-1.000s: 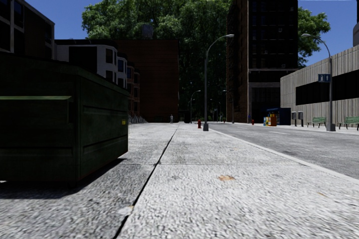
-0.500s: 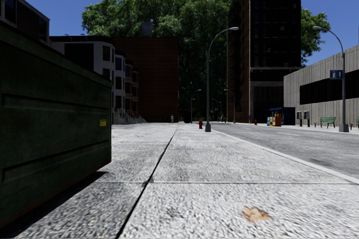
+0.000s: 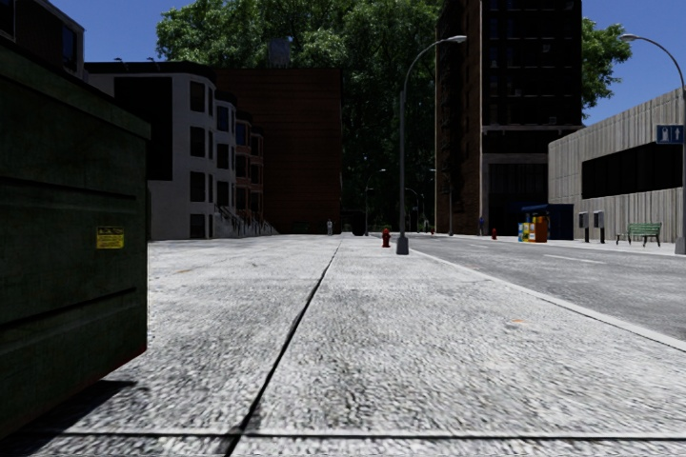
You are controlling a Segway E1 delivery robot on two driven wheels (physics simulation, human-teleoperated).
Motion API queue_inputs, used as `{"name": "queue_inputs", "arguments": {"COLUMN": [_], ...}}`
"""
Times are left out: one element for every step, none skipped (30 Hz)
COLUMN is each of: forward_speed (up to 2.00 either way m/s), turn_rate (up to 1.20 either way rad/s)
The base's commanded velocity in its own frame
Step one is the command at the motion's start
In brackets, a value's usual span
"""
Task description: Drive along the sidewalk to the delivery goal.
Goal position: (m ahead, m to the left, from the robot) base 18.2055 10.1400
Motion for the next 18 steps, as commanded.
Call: {"name": "queue_inputs", "arguments": {"forward_speed": [2.00, 2.00, 2.00, 2.00, 2.00, 2.00, 2.00, 2.00, 2.00, 2.00, 2.00, 2.00, 2.00, 2.00, 2.00, 2.00, 2.00, 2.00], "turn_rate": [0.00, 0.00, 0.00, 0.00, 0.00, 0.00, 0.00, 0.01, 0.08, 0.15, 0.15, 0.23, 0.28, 0.30, 0.30, 0.32, 0.32, 0.32]}}
